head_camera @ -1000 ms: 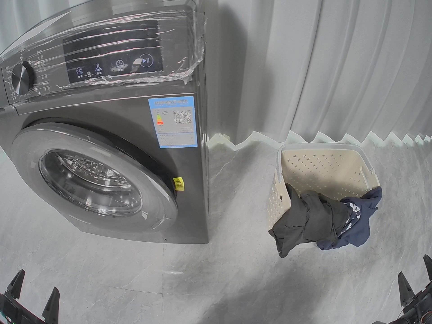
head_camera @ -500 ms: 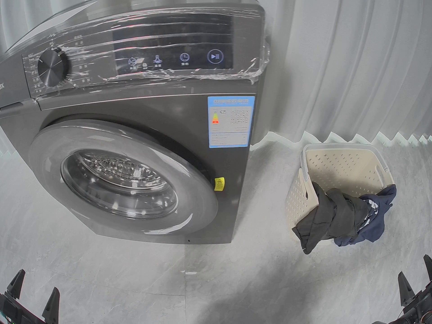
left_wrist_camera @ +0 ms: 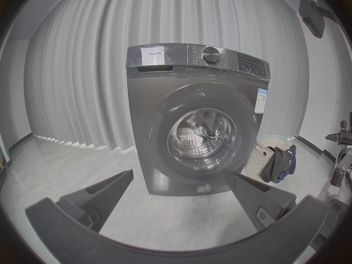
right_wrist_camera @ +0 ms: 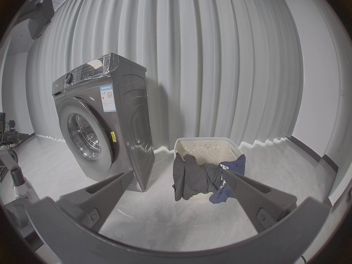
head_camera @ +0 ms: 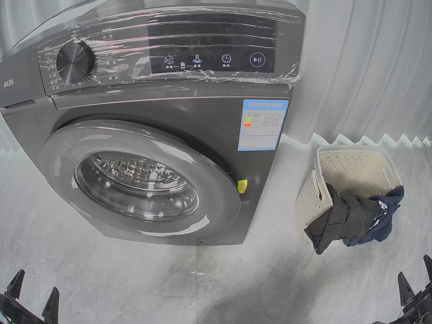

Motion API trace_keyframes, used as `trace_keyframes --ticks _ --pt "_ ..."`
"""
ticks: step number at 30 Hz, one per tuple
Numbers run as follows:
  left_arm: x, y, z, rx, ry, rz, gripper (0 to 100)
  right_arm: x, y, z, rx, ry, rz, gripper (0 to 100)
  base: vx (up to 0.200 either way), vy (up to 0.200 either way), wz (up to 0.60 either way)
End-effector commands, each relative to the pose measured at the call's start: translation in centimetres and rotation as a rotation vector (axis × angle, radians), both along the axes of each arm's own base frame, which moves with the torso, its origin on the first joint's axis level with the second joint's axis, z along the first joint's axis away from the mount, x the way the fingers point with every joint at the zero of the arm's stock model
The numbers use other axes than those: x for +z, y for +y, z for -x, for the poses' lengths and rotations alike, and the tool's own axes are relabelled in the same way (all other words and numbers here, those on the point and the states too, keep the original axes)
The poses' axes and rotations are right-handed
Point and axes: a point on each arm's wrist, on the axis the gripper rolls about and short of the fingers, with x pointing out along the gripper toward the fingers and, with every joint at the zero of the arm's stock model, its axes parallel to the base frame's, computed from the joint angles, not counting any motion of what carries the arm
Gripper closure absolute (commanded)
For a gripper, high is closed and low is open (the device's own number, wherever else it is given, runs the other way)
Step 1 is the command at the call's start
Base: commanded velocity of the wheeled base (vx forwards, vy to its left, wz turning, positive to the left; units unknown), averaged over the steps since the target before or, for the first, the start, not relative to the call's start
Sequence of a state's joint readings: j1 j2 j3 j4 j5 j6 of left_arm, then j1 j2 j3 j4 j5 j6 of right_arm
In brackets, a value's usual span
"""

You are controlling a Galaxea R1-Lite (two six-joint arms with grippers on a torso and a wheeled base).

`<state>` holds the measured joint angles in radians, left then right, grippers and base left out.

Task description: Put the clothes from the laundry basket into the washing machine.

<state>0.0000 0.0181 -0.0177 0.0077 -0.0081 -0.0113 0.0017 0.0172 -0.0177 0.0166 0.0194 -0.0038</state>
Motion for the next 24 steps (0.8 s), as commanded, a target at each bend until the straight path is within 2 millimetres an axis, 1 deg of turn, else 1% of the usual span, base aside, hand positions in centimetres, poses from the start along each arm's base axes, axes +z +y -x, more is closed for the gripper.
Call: trace_keyframes --ticks 1,10,24 --pt "-0.49 0.00 0.02 0.000 -0.002 -0.001 0 -0.31 0.00 0.04 0.000 -0.004 0.001 0 0.000 0.000 0.00" --pt "-0.49 -0.01 0.02 -0.003 -0.002 0.003 0 -0.31 0.00 0.04 0.000 -0.004 0.001 0 0.000 0.000 0.00" --pt "-0.49 -0.01 0.02 -0.004 -0.002 0.003 0 -0.31 0.01 0.04 0.002 -0.004 0.001 0 0.000 0.200 0.00"
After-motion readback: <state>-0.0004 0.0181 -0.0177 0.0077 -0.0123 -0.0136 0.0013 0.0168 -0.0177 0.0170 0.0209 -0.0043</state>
